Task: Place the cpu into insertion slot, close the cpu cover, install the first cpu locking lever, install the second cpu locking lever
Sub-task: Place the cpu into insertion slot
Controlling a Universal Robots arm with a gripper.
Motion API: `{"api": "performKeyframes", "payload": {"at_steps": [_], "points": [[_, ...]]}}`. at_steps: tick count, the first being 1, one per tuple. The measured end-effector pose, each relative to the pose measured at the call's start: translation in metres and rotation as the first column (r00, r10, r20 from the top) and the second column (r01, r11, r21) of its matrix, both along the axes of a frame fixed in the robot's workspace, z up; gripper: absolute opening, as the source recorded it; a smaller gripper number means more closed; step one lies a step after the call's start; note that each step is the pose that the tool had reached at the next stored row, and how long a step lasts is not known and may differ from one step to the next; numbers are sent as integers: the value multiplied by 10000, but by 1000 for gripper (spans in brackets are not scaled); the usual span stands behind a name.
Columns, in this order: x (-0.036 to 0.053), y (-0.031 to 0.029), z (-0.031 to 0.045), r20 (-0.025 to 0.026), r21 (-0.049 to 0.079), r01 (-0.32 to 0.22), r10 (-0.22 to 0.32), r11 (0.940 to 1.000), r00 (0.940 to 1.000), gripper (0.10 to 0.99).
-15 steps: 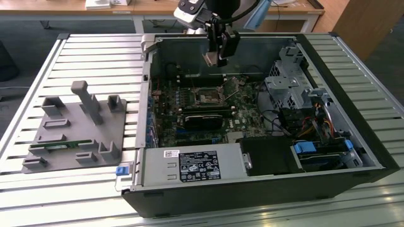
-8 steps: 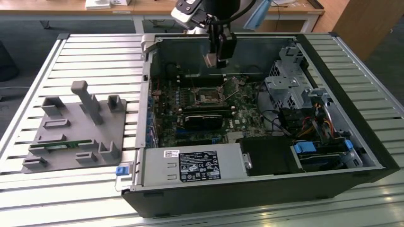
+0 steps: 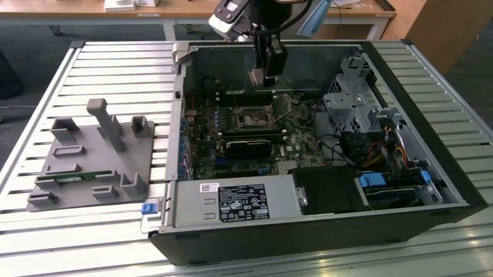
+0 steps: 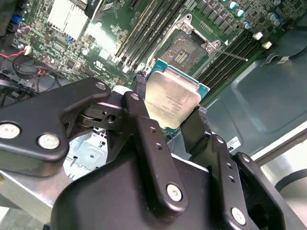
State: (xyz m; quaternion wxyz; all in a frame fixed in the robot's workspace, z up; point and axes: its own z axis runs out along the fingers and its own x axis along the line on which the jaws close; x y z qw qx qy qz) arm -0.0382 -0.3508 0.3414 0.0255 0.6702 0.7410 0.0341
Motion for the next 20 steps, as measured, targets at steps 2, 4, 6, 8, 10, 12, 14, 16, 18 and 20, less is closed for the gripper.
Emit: {"api": "performKeyframes", "payload": {"at_steps": [2, 4, 6, 8, 10, 12, 14, 16, 18, 20], "points": [[0, 0, -21, 0, -1, 0, 0, 10000, 10000, 541], [0, 0, -37, 0, -1, 0, 0, 10000, 10000, 541], [0, 0, -50, 0, 0, 0, 0, 10000, 10000, 541], [0, 0, -68, 0, 0, 0, 0, 10000, 10000, 541], [0, 0, -85, -1, -1, 0, 0, 10000, 10000, 541], [0, 0, -95, -1, -2, 1, -1, 10000, 10000, 541], [0, 0, -100, -1, -10, 1, -1, 10000, 10000, 541], [0, 0, -107, -1, -29, 0, 0, 10000, 10000, 541], [0, 0, -116, -1, -42, 0, 0, 10000, 10000, 541], [0, 0, -128, 0, -49, 0, 0, 10000, 10000, 541]]}}
